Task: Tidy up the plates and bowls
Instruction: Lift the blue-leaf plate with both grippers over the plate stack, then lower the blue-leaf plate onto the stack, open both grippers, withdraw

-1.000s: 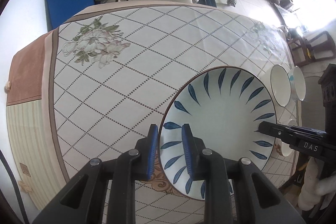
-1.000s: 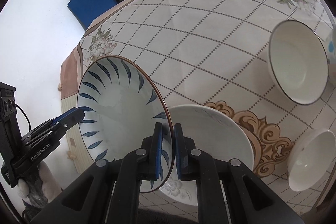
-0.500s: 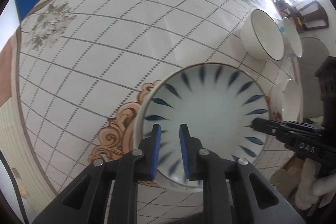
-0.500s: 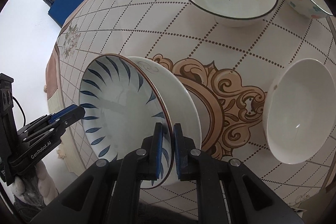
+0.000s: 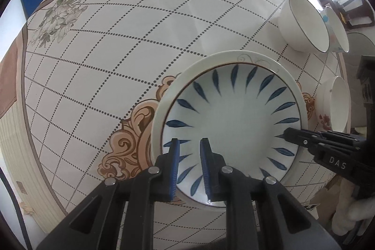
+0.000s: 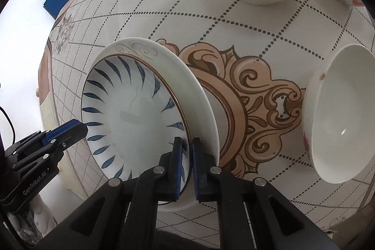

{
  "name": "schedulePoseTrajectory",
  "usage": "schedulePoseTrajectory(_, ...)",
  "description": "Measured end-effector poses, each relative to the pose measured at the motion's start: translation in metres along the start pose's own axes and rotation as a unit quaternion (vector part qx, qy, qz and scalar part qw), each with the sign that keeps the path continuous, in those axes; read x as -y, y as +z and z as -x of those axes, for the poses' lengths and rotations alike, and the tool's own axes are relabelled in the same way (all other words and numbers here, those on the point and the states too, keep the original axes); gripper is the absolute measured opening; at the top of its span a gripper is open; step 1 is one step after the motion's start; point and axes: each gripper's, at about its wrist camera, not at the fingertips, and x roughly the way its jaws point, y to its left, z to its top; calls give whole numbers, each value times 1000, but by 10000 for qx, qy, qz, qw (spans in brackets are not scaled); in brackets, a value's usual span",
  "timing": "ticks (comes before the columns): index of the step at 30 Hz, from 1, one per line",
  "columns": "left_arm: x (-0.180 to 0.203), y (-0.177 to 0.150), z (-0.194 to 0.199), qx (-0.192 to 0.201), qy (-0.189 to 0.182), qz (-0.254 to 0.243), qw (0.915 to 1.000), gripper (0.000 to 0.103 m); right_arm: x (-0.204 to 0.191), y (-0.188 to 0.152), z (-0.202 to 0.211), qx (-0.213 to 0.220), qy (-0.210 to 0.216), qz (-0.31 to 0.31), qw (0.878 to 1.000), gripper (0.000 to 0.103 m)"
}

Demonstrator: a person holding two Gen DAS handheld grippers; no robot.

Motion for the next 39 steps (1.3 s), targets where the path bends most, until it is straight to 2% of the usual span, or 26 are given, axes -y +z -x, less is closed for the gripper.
schedulePoseTrajectory(7, -37, -10, 23, 362, 600, 416, 9967, 19, -15, -2, 6, 175, -522, 283, 9981, 9)
schedulePoseTrajectory(12, -51, -16, 27, 448, 652, 628, 9949, 24, -22, -3, 8, 221, -714, 314, 9967, 10)
schedulePoseTrajectory(14, -51, -20, 31, 508, 620, 660, 9946, 33, -27, -6, 12, 295, -832, 369, 9954, 12)
schedulePoseTrajectory(16, -48, -26, 39, 602, 546, 660, 9945, 43, -35, -10, 19, 423, -956, 473, 9934, 20)
schedulePoseTrajectory(17, -45, -28, 42, 650, 529, 655, 9943, 53, -39, -12, 23, 487, -994, 538, 9924, 29)
schedulePoseTrajectory(18, -41, -29, 46, 691, 513, 644, 9942, 57, -41, -15, 28, 558, -1065, 596, 9910, 43)
schedulePoseTrajectory(19, -38, -31, 51, 764, 522, 651, 9936, 63, -44, -18, 34, 641, -1098, 657, 9897, 49)
schedulePoseTrajectory(21, -31, -34, 61, 901, 587, 666, 9920, 63, -51, -25, 46, 789, -1138, 757, 9875, 71)
schedulePoseTrajectory(22, -28, -37, 65, 954, 611, 704, 9911, 65, -55, -28, 51, 859, -1163, 823, 9861, 74)
schedulePoseTrajectory(25, -20, -43, 80, 1146, 696, 773, 9880, 86, -67, -40, 67, 1026, -1271, 1010, 9814, 94)
schedulePoseTrajectory(26, -16, -46, 85, 1190, 701, 777, 9874, 87, -71, -46, 73, 1088, -1288, 1081, 9797, 100)
schedulePoseTrajectory(39, 18, -100, 155, 1743, 745, 919, 9776, 89, -98, -118, 163, 2004, -1339, 1377, 9607, 103)
